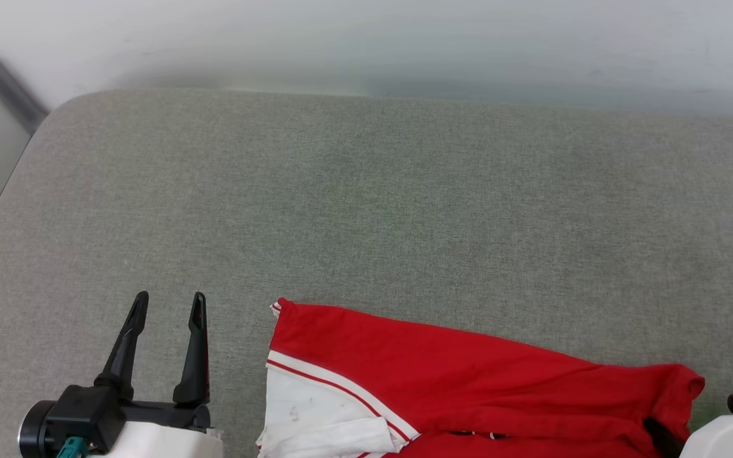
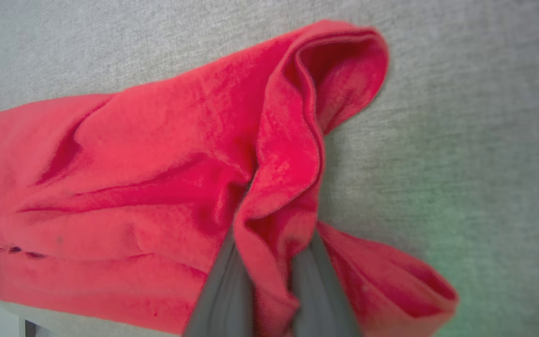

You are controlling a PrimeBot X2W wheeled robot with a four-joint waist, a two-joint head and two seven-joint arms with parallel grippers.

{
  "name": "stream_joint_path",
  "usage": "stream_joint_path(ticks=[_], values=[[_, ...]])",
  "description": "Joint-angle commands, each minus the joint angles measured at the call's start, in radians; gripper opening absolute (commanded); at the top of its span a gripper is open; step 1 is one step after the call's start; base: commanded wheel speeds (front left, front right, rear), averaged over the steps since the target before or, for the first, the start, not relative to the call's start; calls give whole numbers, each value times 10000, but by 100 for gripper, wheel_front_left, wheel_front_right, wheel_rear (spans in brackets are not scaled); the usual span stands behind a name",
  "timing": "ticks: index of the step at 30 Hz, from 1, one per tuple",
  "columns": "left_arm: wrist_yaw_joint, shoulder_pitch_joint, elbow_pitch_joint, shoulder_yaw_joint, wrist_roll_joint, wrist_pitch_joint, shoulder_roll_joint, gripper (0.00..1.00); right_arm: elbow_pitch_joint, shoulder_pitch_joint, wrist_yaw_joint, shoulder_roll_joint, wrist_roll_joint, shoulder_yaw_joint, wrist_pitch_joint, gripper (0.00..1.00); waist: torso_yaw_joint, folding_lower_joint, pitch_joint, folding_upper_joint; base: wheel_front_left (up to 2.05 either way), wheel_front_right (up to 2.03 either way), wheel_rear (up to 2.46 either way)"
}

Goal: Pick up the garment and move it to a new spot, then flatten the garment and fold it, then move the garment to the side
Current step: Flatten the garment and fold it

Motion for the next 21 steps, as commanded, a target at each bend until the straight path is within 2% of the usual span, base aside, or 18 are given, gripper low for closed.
stream_joint_path(ticks=[1,8,15,21], values=[[-3,-42,8,17,70,-41,-14,100,299,22,22,150,-43,158,-21,0,-34,0,-25,0,0,0,0],[-20,-31,20,-16,107,-38,-8,100,186,-223,-1,-495,-383,-761,-800,0,-166,0,-56,0,0,0,0],[-25,-102,8,-95,60,-32,99,100,371,-626,5,-987,-1064,-2187,-1071,0,-322,0,-26,0,0,0,0],[-26,-84,49,-107,50,-32,120,100,472,-813,8,-1066,-1355,-2441,-1096,0,-442,0,-136,0,0,0,0]])
